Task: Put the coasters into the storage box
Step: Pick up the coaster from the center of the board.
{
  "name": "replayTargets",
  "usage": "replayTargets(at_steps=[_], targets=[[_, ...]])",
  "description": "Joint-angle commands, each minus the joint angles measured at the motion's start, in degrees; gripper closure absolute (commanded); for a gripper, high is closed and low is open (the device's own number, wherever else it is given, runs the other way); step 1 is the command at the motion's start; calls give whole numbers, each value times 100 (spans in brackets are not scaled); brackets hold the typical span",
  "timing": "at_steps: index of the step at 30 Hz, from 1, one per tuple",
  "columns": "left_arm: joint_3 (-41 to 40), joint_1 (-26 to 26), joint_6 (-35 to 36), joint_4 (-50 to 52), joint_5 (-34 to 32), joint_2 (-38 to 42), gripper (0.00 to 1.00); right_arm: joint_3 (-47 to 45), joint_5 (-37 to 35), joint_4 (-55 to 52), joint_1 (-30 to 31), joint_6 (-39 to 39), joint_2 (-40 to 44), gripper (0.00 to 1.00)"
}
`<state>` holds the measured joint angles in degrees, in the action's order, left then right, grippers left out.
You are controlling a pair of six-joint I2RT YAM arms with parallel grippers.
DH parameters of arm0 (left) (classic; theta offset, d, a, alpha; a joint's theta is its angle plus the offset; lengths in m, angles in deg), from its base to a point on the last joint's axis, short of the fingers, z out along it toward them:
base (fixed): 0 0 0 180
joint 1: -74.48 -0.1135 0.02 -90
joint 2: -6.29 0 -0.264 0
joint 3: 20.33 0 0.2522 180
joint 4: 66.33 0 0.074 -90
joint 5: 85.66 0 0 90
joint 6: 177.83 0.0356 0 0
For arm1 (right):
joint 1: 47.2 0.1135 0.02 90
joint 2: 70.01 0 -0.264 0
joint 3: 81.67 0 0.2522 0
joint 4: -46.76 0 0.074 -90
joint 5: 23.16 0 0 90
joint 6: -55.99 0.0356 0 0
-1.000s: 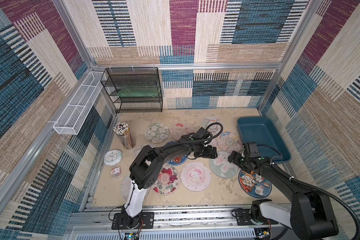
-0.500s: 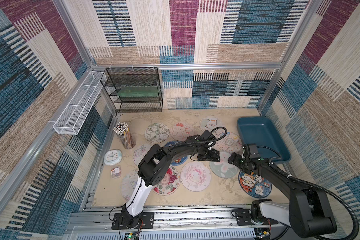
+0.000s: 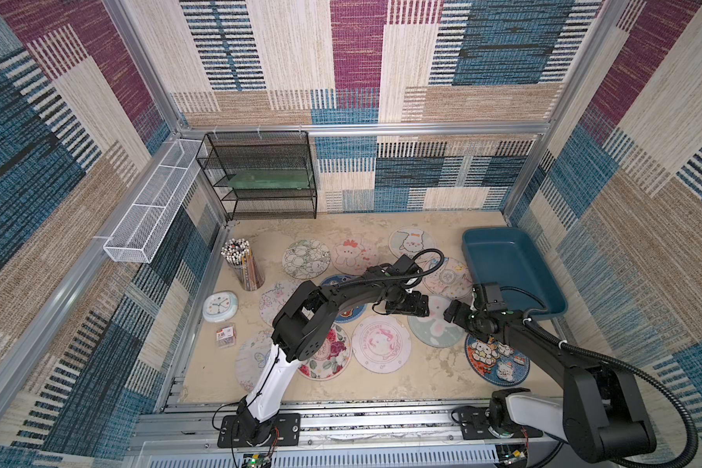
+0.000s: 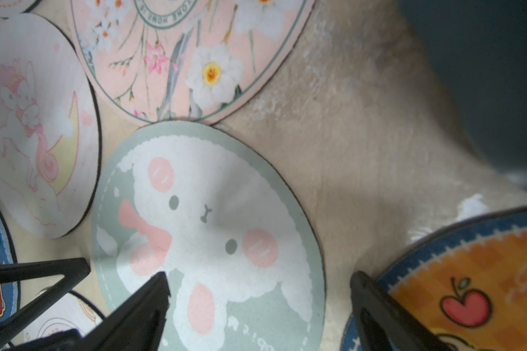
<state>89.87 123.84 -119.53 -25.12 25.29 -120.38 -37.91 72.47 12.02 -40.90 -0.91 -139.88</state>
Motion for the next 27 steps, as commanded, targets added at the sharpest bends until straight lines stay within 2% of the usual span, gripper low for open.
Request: replayTargets(at_steps=[1,17,27], targets=[[58,6,145,131,-56,-83,14,3,95,143,20,-32,-48,5],[138,4,173,198,-77,-157,14,-67,49,114,122,70,-239,5],[164,11,173,219,-64,-200,14,-49,383,444,414,77,-343,5]])
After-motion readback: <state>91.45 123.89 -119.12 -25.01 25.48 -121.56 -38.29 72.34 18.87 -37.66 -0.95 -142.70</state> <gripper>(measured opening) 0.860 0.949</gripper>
